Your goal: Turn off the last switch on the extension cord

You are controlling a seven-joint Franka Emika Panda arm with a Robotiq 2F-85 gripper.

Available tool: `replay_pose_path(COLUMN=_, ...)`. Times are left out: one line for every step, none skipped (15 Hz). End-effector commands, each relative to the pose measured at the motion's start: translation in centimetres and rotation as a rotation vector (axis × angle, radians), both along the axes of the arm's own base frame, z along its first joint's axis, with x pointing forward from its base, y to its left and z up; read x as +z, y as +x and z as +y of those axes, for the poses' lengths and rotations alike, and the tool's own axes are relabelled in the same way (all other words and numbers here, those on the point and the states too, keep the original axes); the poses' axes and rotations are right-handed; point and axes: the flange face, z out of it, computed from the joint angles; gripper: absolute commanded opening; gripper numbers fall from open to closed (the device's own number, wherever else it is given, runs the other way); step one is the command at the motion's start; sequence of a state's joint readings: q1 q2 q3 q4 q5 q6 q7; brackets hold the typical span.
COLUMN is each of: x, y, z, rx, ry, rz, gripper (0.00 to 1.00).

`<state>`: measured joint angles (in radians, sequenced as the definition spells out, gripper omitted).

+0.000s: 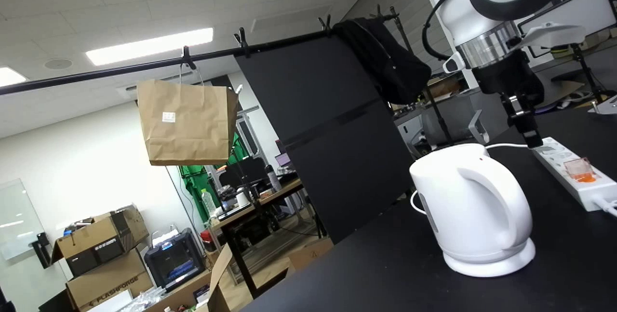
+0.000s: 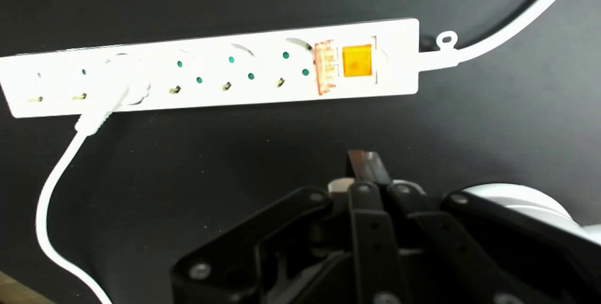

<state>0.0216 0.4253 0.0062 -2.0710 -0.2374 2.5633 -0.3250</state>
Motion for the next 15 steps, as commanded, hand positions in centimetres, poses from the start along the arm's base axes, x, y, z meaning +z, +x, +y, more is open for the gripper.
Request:
replay_pose_path(x=1.83, y=-0.64, z=-0.32, rx=-0.047, ry=-0.029, rz=0.009, gripper=0.33)
replay_pose_path(x=2.01, y=-0.64, z=-0.49, rx=-0.056, ry=-0.033, rz=0.012, gripper=0.39)
replay_pose_path(x=2.13, y=-0.63, z=-0.66, rx=-0.064, ry=-0.035, rz=0.014, gripper=0.45)
replay_pose_path(x=2.21, y=-0.64, z=-0.8, rx=-0.072, ry=-0.038, rz=0.019, gripper=0.54)
replay_pose_path(x=2.23, y=-0.66, z=-0.95, rx=-0.078, ry=-0.041, rz=0.02, gripper=0.59)
replay_pose_path(x=2.21, y=-0.69, z=-1.05, rx=-0.086, ry=-0.045, rz=0.024, gripper=0.66)
replay_pose_path(x=2.18, y=-0.75, z=-1.14, rx=-0.09, ry=-0.051, rz=0.029, gripper=0.73)
replay_pose_path(x=2.17, y=-0.82, z=-1.2, rx=-0.092, ry=-0.052, rz=0.033, gripper=0.79)
replay_pose_path(x=2.19, y=-0.88, z=-1.24, rx=-0.093, ry=-0.052, rz=0.039, gripper=0.87)
replay_pose_path(x=2.2, y=-0.95, z=-1.25, rx=-0.096, ry=-0.052, rz=0.043, gripper=0.93)
replay_pose_path(x=2.21, y=-1.02, z=-1.26, rx=-0.096, ry=-0.053, rz=0.047, gripper=0.98)
replay_pose_path(x=2.28, y=-1.09, z=-1.3, rx=-0.099, ry=-0.053, rz=0.049, gripper=1.0)
replay_pose_path(x=1.32, y=-0.56, z=-1.26, rx=-0.066, ry=-0.035, rz=0.048, gripper=0.88)
replay_pose_path(x=1.34, y=-0.6, z=-1.27, rx=-0.068, ry=-0.036, rz=0.052, gripper=0.94)
replay_pose_path(x=1.36, y=-0.62, z=-1.28, rx=-0.068, ry=-0.036, rz=0.053, gripper=1.0)
